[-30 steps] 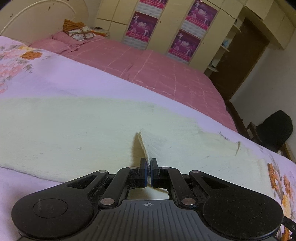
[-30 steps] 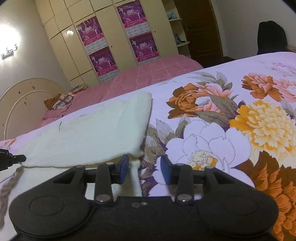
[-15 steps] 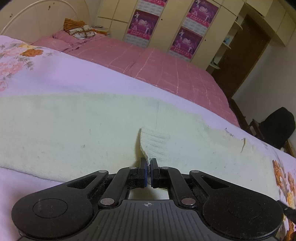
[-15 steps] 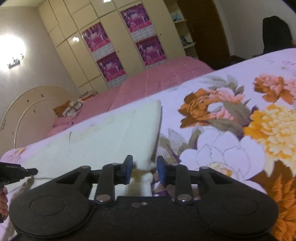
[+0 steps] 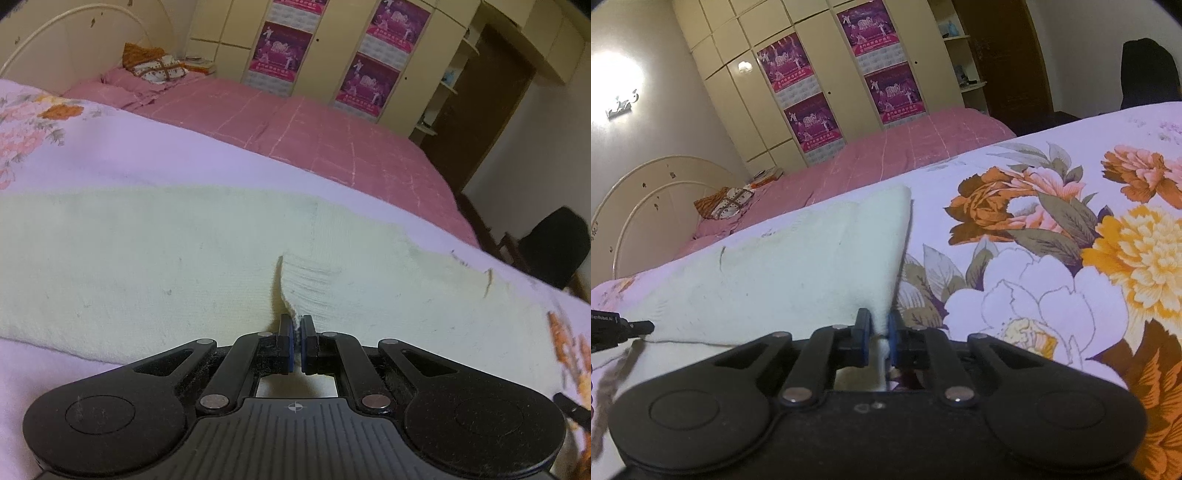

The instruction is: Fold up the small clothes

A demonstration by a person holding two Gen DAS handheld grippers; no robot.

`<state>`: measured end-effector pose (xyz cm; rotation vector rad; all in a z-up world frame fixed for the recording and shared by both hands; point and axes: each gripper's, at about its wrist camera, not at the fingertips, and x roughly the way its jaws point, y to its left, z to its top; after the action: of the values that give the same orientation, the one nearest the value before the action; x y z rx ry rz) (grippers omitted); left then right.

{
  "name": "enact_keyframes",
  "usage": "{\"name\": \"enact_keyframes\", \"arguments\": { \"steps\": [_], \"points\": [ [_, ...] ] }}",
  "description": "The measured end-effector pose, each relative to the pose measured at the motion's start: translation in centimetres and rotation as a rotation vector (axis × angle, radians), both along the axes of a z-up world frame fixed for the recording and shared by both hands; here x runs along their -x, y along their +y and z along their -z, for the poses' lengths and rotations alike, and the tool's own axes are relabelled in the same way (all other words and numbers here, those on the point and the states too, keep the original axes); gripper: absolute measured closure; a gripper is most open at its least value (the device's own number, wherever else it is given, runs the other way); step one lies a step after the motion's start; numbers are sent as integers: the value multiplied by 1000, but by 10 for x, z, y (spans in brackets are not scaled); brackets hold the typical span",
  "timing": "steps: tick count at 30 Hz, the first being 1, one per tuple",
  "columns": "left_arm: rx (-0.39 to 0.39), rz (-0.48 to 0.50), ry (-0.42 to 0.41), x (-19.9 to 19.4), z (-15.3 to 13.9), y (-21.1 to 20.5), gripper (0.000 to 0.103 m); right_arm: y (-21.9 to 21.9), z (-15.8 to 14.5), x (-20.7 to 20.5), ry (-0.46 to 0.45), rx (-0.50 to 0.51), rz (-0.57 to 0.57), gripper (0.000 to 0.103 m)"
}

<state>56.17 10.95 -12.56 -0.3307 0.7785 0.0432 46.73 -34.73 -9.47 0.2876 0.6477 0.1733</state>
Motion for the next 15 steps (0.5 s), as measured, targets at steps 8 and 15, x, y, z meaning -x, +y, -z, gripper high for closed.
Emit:
{"name": "enact_keyframes", "arguments": {
  "steps": [8,15],
  "points": [
    [-33,-33,-24,-2,-10,3,98,-13,-6,-5,-3,-67,-4,74],
    [-71,11,-108,-12,-21,-12,97,-25,-18,-41,-76,-87,38,78]
  ]
}}
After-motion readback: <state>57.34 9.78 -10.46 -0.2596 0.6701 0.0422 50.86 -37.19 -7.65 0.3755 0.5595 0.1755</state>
